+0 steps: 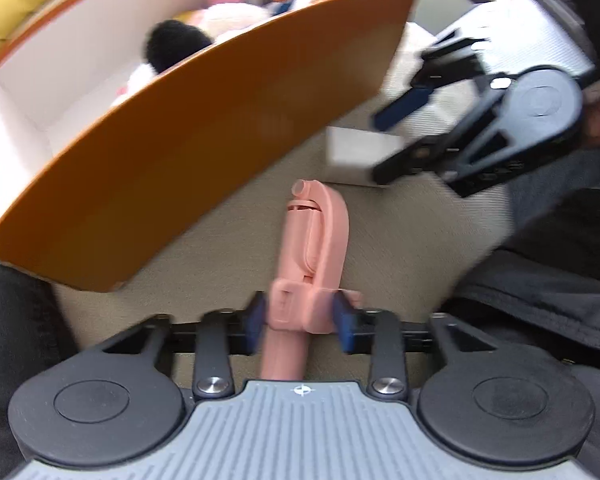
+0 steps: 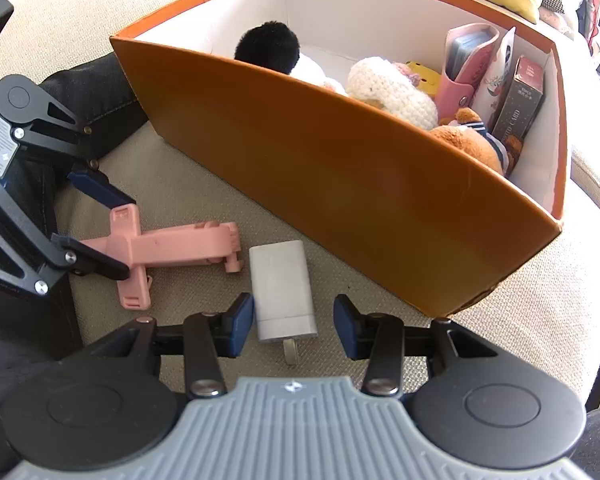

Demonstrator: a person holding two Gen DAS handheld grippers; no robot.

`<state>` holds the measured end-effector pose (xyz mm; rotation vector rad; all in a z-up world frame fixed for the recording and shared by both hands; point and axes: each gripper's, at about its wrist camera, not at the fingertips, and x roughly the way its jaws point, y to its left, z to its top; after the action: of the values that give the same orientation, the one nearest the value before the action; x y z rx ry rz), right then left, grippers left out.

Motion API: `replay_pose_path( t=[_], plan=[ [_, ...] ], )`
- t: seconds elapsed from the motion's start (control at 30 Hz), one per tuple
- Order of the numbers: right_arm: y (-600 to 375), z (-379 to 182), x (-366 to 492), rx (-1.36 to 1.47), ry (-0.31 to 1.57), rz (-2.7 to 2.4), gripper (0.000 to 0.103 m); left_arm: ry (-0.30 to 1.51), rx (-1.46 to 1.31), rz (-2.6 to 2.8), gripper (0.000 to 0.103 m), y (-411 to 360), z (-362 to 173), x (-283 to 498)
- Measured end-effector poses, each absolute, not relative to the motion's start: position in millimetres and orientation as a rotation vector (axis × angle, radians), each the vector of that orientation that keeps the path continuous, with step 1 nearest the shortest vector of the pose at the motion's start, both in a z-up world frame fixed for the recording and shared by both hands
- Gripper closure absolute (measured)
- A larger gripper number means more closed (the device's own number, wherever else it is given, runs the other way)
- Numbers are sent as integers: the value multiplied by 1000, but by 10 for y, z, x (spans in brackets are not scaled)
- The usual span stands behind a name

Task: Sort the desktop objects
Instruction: 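Lift the pink selfie stick with the left gripper while the right gripper holds the charger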

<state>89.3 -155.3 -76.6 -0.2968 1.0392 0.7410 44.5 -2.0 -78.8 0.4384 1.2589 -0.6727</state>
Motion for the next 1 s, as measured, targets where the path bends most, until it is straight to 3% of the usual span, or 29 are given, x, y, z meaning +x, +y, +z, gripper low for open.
replay_pose_path(
  t=[0.13, 0.23, 0.37, 0.63, 0.67, 0.7, 1.0],
  plan=[
    [-1535, -773, 905, -293, 1037, 744, 57, 1275, 466, -676, 67, -82, -822, 484],
    [-1540, -779, 914, -287, 1039, 747, 57, 1295, 503, -662, 56, -165, -926, 484],
    [-1528, -781, 921, -287, 1037, 749, 57, 1305, 543, -623, 49, -235, -1069, 479],
    [-1427, -835, 929, -299, 1028, 743, 57, 1283, 449, -566, 52, -157, -1050, 470],
    [-1466, -810, 918, -295, 1028, 745, 59, 1274, 441, -554, 52, -151, -1048, 453],
    [-1480, -799, 916, -285, 1033, 754, 67, 1264, 428, -538, 52, -142, -1043, 436],
    [-1475, -756, 887, -319, 1025, 747, 68, 1188, 251, -382, 53, 75, -852, 392]
  ],
)
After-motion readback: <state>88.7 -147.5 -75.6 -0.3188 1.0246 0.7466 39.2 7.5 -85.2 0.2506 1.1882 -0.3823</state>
